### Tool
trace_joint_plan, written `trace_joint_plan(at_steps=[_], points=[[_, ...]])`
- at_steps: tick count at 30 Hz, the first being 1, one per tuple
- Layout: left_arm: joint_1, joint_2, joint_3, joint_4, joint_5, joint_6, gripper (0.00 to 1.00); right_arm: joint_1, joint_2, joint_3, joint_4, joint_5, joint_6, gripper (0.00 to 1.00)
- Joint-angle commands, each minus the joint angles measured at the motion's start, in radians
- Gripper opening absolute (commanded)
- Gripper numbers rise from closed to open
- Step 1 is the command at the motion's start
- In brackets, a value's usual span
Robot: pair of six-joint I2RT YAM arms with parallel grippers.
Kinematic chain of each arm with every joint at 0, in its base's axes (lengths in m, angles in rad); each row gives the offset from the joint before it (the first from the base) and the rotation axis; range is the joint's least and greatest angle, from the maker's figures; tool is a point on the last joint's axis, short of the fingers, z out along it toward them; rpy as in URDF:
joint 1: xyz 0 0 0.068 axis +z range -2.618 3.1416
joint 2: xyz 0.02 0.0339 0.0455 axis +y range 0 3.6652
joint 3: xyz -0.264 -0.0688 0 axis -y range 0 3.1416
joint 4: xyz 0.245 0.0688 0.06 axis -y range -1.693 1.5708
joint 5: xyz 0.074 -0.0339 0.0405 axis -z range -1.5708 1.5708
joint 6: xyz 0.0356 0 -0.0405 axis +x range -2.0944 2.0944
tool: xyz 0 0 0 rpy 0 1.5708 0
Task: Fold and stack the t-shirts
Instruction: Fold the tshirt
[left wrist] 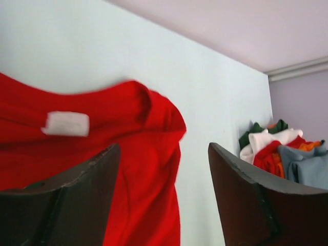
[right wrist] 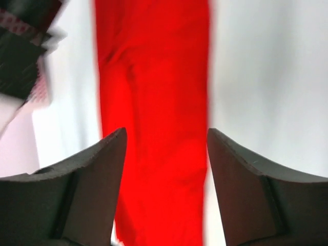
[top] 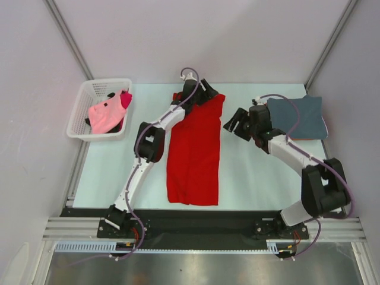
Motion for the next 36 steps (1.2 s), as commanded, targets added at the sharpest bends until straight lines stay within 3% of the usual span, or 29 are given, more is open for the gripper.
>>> trace_joint_plan(at_steps=[1, 5, 8, 12, 17, 21, 27, 28, 32, 36], points=[[0.021, -0.116, -0.003, 0.076, -0.007, 0.089, 0.75, -0.098, 0.115, 0.042, 0.067, -0.130, -0.057, 0.68], [0.050, -0.242, -0.105, 0.128, 0.051, 0.126, 0.77, -0.161, 0.273, 0.162, 0.112, -0.174, -0.071, 0.65], [0.070, -0.397, -0.292, 0.206, 0.141, 0.138, 0.79, -0.175, 0.418, 0.295, 0.124, -0.208, -0.060, 0.65], [0.075, -0.645, -0.676, 0.278, 0.218, 0.226, 0.81, -0.209, 0.602, 0.484, 0.126, -0.251, -0.017, 0.61], [0.055, -0.950, -1.013, 0.170, 0.205, 0.259, 0.80, -0.226, 0.826, 0.697, 0.098, -0.285, 0.017, 0.58], [-0.023, -1.118, -1.291, 0.124, 0.082, 0.287, 0.75, -0.229, 0.952, 0.869, 0.078, -0.292, 0.046, 0.52], [-0.227, -1.260, -1.513, 0.119, -0.025, 0.244, 0.71, -0.226, 1.089, 0.996, 0.083, -0.305, 0.073, 0.45], [-0.274, -1.264, -1.530, 0.118, -0.039, 0.235, 0.71, -0.226, 1.101, 1.013, 0.075, -0.300, 0.076, 0.42], [-0.347, -1.258, -1.604, 0.122, -0.045, 0.170, 0.68, -0.229, 1.176, 1.125, 0.069, -0.279, 0.099, 0.08], [-0.391, -1.213, -1.653, 0.137, -0.050, 0.149, 0.66, -0.234, 1.248, 1.240, 0.027, -0.204, 0.101, 0.00]])
